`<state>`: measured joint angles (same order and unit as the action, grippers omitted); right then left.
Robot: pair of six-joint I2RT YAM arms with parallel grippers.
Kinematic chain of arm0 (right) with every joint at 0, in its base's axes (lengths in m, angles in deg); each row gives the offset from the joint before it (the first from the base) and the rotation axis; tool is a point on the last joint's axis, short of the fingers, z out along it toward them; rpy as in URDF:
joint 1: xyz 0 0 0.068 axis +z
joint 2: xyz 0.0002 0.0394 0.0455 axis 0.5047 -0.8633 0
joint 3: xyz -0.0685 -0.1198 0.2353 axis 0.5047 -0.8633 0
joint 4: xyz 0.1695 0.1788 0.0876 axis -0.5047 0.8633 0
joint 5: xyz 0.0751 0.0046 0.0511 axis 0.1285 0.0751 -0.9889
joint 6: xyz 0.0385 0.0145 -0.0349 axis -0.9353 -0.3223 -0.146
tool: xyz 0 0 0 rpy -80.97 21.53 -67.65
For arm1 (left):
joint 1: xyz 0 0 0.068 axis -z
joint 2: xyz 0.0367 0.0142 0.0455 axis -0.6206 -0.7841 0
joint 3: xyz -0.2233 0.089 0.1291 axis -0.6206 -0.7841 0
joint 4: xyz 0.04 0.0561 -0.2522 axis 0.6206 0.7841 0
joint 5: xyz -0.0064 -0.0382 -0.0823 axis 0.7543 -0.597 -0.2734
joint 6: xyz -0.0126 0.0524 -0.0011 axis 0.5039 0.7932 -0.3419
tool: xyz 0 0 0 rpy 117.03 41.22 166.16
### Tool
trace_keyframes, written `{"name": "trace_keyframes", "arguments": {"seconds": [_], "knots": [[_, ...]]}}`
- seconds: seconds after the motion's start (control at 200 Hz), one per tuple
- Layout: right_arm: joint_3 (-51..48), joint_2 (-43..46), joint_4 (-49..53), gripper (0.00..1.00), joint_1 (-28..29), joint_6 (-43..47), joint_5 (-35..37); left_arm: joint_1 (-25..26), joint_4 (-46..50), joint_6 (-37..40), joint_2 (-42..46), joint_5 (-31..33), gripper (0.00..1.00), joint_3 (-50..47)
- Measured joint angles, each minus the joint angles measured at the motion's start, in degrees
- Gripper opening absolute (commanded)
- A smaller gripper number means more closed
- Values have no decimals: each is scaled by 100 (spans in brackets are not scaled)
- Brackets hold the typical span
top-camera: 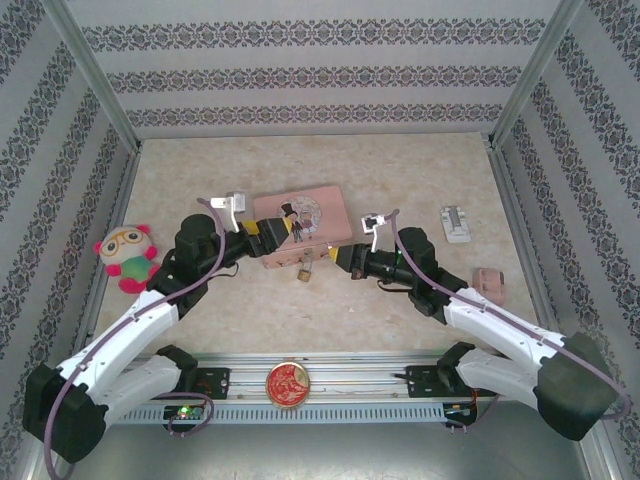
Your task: Unlock a padlock with a key
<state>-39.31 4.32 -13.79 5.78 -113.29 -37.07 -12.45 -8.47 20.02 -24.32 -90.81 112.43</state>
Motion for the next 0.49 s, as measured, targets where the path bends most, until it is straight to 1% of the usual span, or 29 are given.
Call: {"name": "trace_keyframes", "arguments": {"seconds": [0.085,0.2,0.3,0.41,0.495], "knots": [[-7,210,581,0,0,0,269,297,487,94,52,570,99,-39],[-7,479,1482,0,87,17,804,870,977,160,-116,1252,99,-70],[-7,647,2201,0,291,20,1270,1281,1156,175,-616,1644,99,-70],[-15,695,2726,0,393,-2,1633,1585,1248,175,-1252,1958,100,-70],[-98,699,2907,0,396,-61,1856,1821,1292,177,-1725,2197,96,-37]]}}
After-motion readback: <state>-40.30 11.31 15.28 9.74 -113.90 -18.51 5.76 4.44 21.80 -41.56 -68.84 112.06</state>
